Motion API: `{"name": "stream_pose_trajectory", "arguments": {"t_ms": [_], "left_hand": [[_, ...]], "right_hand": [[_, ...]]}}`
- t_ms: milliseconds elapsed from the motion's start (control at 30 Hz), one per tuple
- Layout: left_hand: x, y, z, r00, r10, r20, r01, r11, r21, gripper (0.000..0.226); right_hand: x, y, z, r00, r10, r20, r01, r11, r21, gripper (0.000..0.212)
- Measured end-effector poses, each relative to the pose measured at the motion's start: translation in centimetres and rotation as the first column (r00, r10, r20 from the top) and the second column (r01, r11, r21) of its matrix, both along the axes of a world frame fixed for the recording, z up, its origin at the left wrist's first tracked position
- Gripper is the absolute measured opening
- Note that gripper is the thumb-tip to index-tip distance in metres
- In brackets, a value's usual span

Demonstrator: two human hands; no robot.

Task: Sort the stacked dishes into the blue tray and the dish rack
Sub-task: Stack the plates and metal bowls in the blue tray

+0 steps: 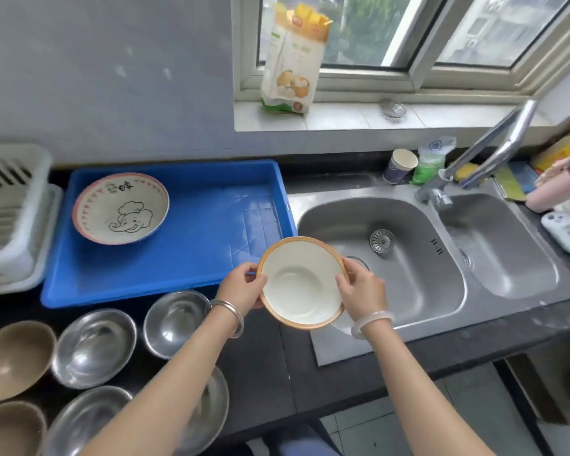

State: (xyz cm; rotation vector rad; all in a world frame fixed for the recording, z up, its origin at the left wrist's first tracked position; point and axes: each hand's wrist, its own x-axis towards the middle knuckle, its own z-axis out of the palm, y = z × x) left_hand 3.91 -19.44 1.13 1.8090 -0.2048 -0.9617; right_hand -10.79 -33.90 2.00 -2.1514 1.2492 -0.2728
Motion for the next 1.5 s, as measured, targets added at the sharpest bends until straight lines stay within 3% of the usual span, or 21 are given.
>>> {"name": "stream_pose_trajectory", "arguments": {"t_ms": [300, 500, 767, 900, 1100, 1500], "left_hand": [[10.0, 7.6, 2.3, 0.932, 0.358, -0.049, -0.361, 0.925, -0.116, 0.009], [16.4, 11.0, 0.9, 0.824, 0.56, 0.09, -0.547, 0.827, -0.131, 0.016], [23.2, 12.0, -1.5, 0.786, 0.533, 0.313, -0.563, 0.826, 0.007, 0.024], [24.2, 11.2, -2.6, 0.777, 0.573, 0.262, -0.602, 0.797, 0.043, 0.051], [25.0, 11.2, -3.9, 0.786, 0.575, 0.228, -0.607, 0.787, 0.111, 0.045], [26.3, 10.9, -4.6, 0.802, 0.53, 0.276, -0.581, 0.801, 0.148, 0.046]], "right_hand": [[14.6, 4.0, 1.3, 0.978, 0.162, 0.131, -0.177, 0.978, 0.109, 0.027], [24.4, 7.0, 1.1, 0.962, 0.212, 0.174, -0.249, 0.942, 0.224, 0.027], [33.9, 9.7, -0.2, 0.956, 0.273, 0.107, -0.288, 0.943, 0.168, 0.022], [36.2, 10.1, -1.5, 0.96, 0.281, 0.009, -0.279, 0.945, 0.169, 0.026], [37.4, 10.5, -2.9, 0.938, 0.339, -0.07, -0.321, 0.928, 0.191, 0.018], [38.4, 10.0, -4.2, 0.924, 0.358, -0.136, -0.335, 0.928, 0.164, 0.028]]}}
